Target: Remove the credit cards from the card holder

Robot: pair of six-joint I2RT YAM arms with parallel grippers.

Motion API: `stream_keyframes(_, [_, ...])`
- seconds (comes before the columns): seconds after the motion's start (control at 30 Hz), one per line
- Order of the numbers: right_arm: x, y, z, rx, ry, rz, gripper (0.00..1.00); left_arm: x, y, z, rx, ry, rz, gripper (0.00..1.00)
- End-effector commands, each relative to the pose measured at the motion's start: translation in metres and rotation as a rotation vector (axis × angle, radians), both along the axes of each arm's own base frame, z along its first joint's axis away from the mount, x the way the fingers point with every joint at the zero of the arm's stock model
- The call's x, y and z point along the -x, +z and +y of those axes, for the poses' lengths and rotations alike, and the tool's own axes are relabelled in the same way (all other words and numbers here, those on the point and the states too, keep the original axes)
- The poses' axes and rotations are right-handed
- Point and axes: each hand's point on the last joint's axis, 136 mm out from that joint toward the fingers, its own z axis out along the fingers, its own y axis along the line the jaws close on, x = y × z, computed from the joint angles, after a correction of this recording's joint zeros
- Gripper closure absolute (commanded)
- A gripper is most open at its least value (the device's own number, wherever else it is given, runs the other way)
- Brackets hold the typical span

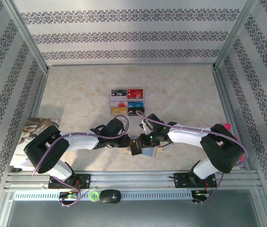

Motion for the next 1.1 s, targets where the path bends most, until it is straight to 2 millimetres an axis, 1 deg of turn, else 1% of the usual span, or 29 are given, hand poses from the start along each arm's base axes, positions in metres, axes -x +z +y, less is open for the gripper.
stream_keyframes(0.0, [0.01,-0.005,0.008,-0.058,0.026,0.043,0.71,0.015,-0.022,0.012,-0.095,-0.02,0.069,0.87])
stream_keyframes(0.1, [0.009,0.0,0.016,-0.111,0.023,0.052,0.72,0.017,-0.022,0.01,-0.103,-0.029,0.069,0.87])
stream_keyframes(0.2, [0.008,0.002,0.018,-0.123,0.016,0.048,0.78,0.017,-0.021,0.009,-0.104,-0.031,0.066,0.88])
stream_keyframes(0.3, [0.007,0.005,0.016,-0.116,0.012,0.036,0.88,0.017,-0.019,0.008,-0.092,-0.03,0.064,0.88])
stream_keyframes(0.37, [0.006,0.003,0.012,-0.09,0.004,0.031,0.96,0.017,-0.016,0.007,-0.085,-0.03,0.059,0.88])
stream_keyframes(0.43, [0.003,0.002,0.005,-0.064,-0.017,0.012,1.0,0.017,-0.015,0.01,-0.092,-0.02,0.052,0.86])
stream_keyframes(0.57, [0.0,0.009,-0.014,-0.003,-0.056,-0.049,1.0,0.019,-0.016,0.016,-0.101,-0.009,0.049,0.85])
stream_keyframes(0.7, [-0.001,0.017,-0.027,0.018,-0.083,-0.077,1.0,0.02,-0.016,0.018,-0.1,-0.005,0.051,0.85])
stream_keyframes(0.77, [-0.002,0.025,-0.031,0.031,-0.089,-0.099,1.0,0.02,-0.013,0.017,-0.09,-0.004,0.046,0.84])
stream_keyframes(0.97, [-0.005,0.047,-0.036,0.085,-0.069,-0.135,1.0,0.022,-0.004,0.015,-0.044,0.011,0.045,0.83])
stream_keyframes(1.03, [-0.005,0.051,-0.037,0.13,-0.039,-0.15,1.0,0.022,-0.001,0.015,-0.033,0.016,0.042,0.81])
stream_keyframes(1.07, [-0.004,0.054,-0.038,0.16,-0.017,-0.161,1.0,0.023,0.001,0.015,-0.026,0.019,0.038,0.78])
